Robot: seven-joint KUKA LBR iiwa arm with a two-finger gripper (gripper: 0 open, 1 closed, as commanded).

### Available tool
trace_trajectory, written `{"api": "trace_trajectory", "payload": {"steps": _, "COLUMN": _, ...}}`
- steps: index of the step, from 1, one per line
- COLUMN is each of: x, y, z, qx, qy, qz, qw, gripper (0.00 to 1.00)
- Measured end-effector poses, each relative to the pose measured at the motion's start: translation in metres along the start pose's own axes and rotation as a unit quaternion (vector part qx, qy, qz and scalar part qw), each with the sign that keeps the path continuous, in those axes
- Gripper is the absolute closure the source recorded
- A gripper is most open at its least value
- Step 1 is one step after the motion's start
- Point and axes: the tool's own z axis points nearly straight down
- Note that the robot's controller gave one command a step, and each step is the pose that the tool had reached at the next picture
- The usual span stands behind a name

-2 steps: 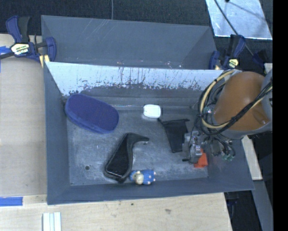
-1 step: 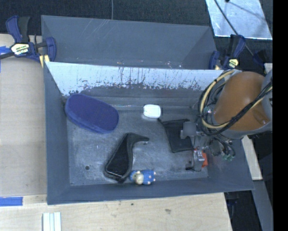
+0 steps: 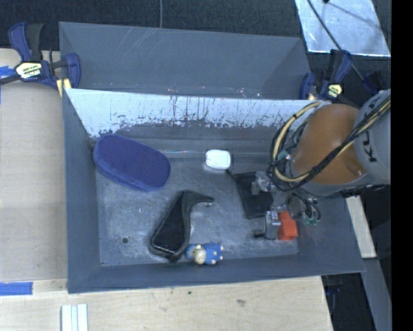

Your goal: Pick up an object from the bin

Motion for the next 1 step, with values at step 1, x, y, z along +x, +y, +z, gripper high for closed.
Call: {"api": "trace_trajectory", "payload": {"steps": 1, "x": -0.0006, "y": 0.0000, "z": -0.0030, "qx": 0.000, "qy": -0.0017, "qz": -0.001, "qw": 1.0000, "gripper": 1.00}}
